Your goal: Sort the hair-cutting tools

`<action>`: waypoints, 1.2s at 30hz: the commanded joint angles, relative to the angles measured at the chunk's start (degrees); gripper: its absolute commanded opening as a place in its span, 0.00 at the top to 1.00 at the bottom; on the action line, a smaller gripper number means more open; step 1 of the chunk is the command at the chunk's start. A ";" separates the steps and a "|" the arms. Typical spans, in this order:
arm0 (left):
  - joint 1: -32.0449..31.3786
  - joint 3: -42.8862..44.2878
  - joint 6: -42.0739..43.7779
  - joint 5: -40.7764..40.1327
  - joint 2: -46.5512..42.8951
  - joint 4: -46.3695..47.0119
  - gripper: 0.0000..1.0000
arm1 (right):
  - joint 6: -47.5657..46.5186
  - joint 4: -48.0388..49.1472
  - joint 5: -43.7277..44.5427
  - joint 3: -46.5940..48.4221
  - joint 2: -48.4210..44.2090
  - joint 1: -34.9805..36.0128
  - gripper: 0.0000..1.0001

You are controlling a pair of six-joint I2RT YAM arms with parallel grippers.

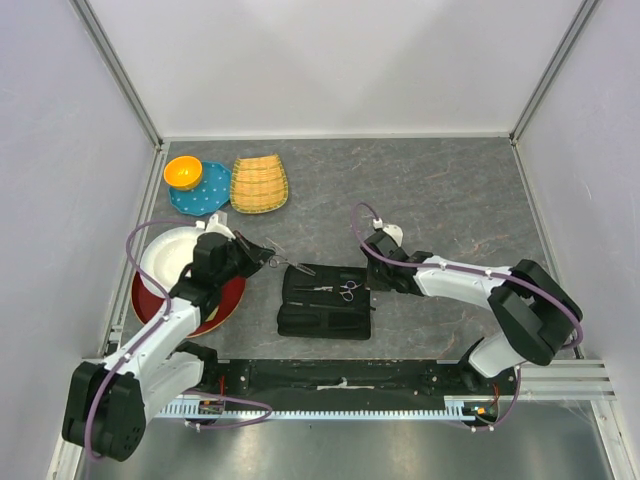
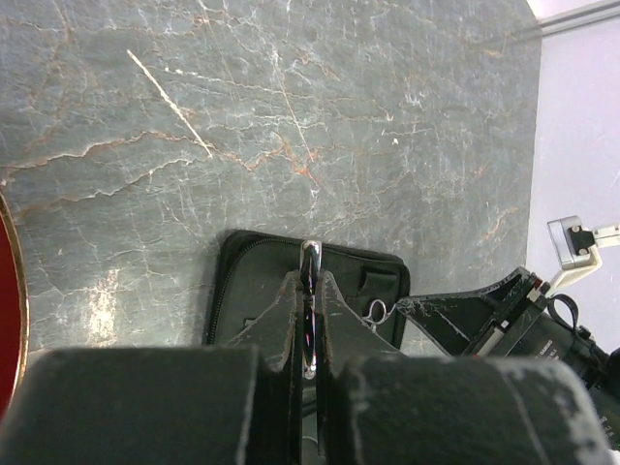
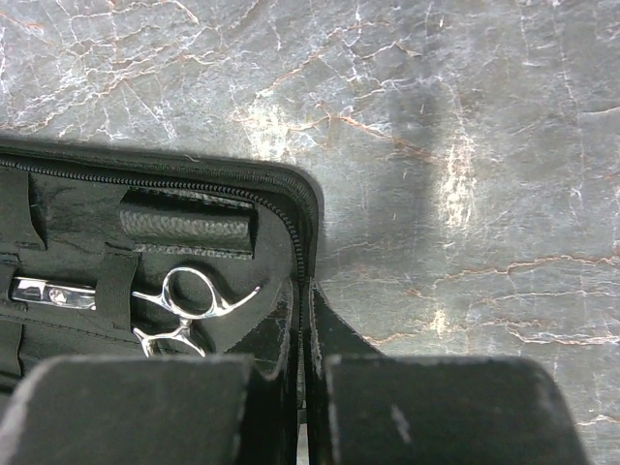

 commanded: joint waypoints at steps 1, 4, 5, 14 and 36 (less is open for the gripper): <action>0.30 0.26 -0.58 2.07 0.67 4.49 0.98 | 0.33 0.82 4.49 -3.91 0.19 -2.26 1.00; 0.30 0.97 -0.14 5.41 2.86 8.35 0.98 | -2.30 1.78 5.81 -5.40 -2.44 -2.79 1.00; 0.21 1.40 -0.14 6.98 3.65 8.96 0.98 | -2.66 1.70 6.42 -5.67 -2.97 -2.97 1.00; 0.30 4.83 -2.95 9.63 12.61 15.38 0.98 | -0.56 -0.68 11.08 -7.77 -5.17 -8.15 1.00; -1.29 15.11 -8.84 17.02 36.61 34.20 0.98 | 6.13 -4.90 13.99 -10.16 -17.39 -8.68 0.41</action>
